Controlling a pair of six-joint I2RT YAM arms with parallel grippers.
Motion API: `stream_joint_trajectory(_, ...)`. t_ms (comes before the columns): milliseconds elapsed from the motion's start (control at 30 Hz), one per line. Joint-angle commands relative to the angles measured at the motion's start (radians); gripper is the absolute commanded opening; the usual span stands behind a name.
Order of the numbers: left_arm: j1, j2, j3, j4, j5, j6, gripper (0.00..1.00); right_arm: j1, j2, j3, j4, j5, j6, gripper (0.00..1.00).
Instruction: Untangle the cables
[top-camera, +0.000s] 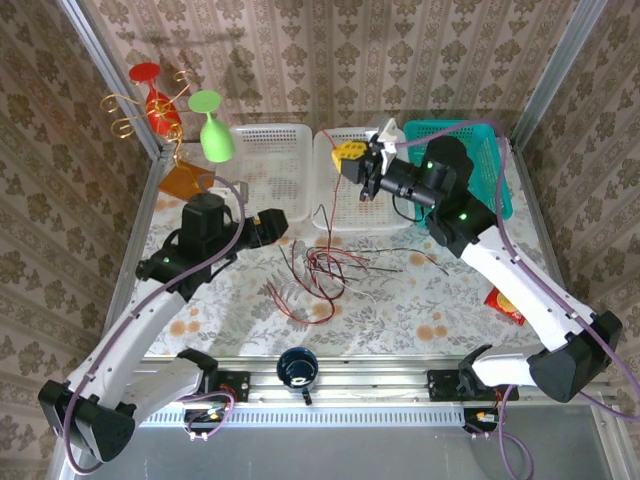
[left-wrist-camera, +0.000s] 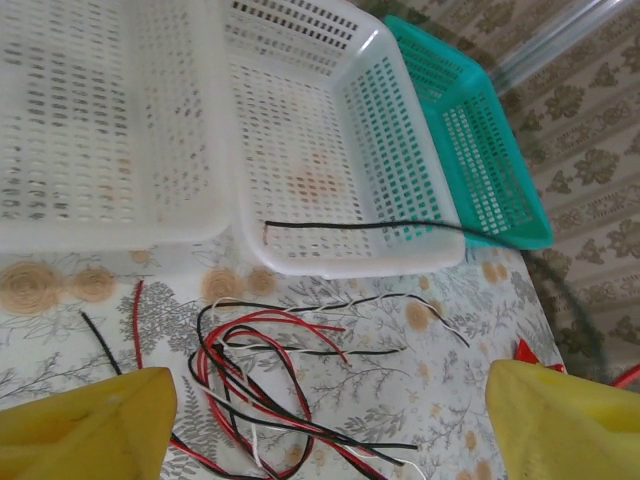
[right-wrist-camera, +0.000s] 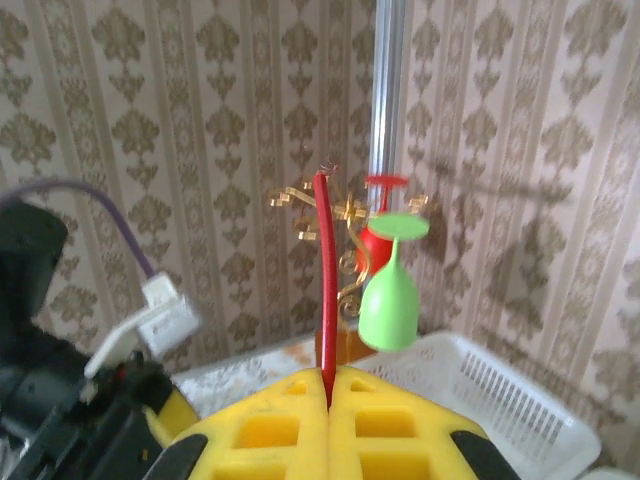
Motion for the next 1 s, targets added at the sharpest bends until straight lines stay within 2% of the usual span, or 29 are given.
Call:
stream_joint_trajectory(0,-0.018,0.004,0.065,0.034,-0.006,0.014,0.85,-0.020,0.004,0.091,0.031,-0.034,-0.028,0.00)
stream_joint_trajectory(133,-0.034,0.009,0.075,0.089,-0.006,-0.026,0.88,-0.037,0.026,0.167,0.007,-0.062,-0.044,0.00)
stream_joint_trajectory(333,-0.031,0.063,0.052,0.403,0.198,-0.221,0.93,-0.067,0.069,0.242,-0.010,-0.115,-0.035,0.00)
stream_joint_trajectory(567,-0.031,0.138,0.129,0.466,0.268,-0.246,0.92,-0.088,0.085,0.272,-0.015,-0.162,-0.005,0.00)
stream_joint_trajectory(733,-0.036,0.253,0.157,0.602,0.373,-0.387,0.86,-0.088,0.114,0.253,-0.011,-0.177,0.005,0.00)
stream_joint_trajectory(833,-0.060,0.302,0.162,0.664,0.385,-0.433,0.85,-0.089,0.119,0.246,-0.004,-0.179,0.011,0.00)
stream_joint_trajectory(967,-0.115,0.337,0.186,0.639,0.360,-0.403,0.86,-0.090,0.128,0.243,-0.006,-0.183,0.013,0.00)
